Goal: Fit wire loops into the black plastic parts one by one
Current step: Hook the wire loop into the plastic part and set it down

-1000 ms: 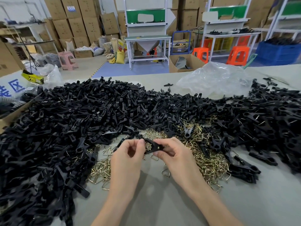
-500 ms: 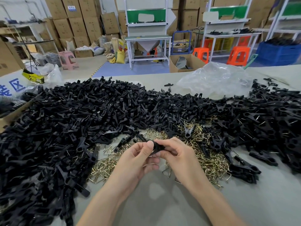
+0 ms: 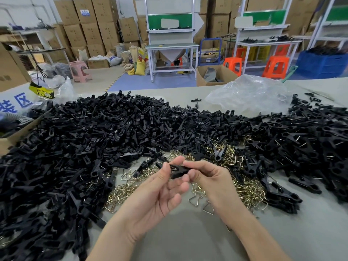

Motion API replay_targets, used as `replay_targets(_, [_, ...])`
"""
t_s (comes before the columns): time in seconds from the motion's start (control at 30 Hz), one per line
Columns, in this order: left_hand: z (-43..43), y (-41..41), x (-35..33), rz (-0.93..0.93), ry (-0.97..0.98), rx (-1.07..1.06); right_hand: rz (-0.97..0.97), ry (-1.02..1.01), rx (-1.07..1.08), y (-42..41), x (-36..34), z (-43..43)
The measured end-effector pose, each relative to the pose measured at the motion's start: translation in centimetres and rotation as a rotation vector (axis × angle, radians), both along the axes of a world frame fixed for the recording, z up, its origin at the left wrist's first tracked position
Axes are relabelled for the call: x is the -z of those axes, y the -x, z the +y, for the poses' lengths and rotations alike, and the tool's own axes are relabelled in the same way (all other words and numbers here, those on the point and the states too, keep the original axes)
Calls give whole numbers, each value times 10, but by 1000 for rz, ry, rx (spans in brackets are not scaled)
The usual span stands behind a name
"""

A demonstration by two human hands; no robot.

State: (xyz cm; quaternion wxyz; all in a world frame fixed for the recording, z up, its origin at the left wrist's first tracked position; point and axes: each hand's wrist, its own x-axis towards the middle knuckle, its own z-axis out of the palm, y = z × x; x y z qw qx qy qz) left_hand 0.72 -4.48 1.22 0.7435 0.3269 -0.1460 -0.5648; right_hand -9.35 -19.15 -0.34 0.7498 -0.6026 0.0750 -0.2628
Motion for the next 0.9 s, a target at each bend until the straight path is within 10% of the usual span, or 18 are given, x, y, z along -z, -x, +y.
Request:
replay_targets(0.5, [-16,17,7,88,158,-123,-68,-384,-121,-4,-4,-4])
replay_targets(0.9, [-13,16,11,-4,52,-157,22,-164,-99,-2,1,-12])
